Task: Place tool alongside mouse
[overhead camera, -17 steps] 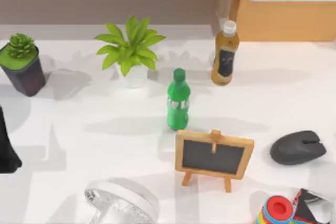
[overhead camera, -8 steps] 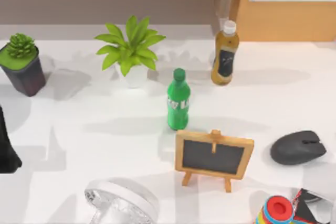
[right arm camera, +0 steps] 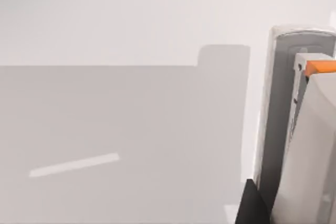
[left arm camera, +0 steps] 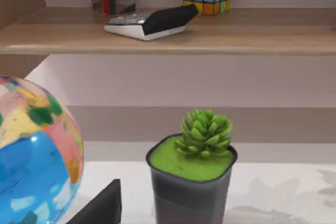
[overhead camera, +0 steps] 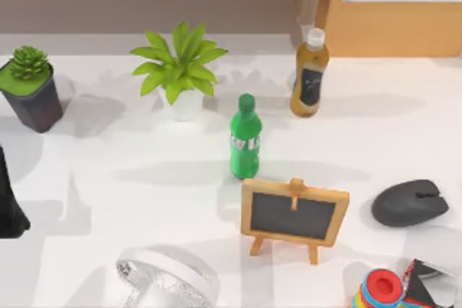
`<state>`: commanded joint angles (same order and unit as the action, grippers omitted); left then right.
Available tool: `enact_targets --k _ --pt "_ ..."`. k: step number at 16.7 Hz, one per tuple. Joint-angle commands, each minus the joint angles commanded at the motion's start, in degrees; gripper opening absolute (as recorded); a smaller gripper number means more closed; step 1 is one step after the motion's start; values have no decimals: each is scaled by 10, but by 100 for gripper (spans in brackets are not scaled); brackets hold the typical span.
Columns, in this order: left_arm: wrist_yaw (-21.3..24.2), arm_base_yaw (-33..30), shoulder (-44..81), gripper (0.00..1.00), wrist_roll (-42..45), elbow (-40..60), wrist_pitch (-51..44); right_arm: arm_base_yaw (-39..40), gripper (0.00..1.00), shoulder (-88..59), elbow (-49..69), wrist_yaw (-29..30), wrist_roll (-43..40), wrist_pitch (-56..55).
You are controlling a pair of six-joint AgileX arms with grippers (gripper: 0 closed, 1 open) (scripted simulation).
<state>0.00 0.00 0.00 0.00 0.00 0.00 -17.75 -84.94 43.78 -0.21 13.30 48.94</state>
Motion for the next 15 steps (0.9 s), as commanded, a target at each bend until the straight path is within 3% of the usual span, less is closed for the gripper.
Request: enact_targets --k 6,15 --pt "0 0 0 100 0 0 0 35 0 -61 118 0 4 26" --pt "0 0 0 100 0 0 0 184 0 -303 468 -7 -1 135"
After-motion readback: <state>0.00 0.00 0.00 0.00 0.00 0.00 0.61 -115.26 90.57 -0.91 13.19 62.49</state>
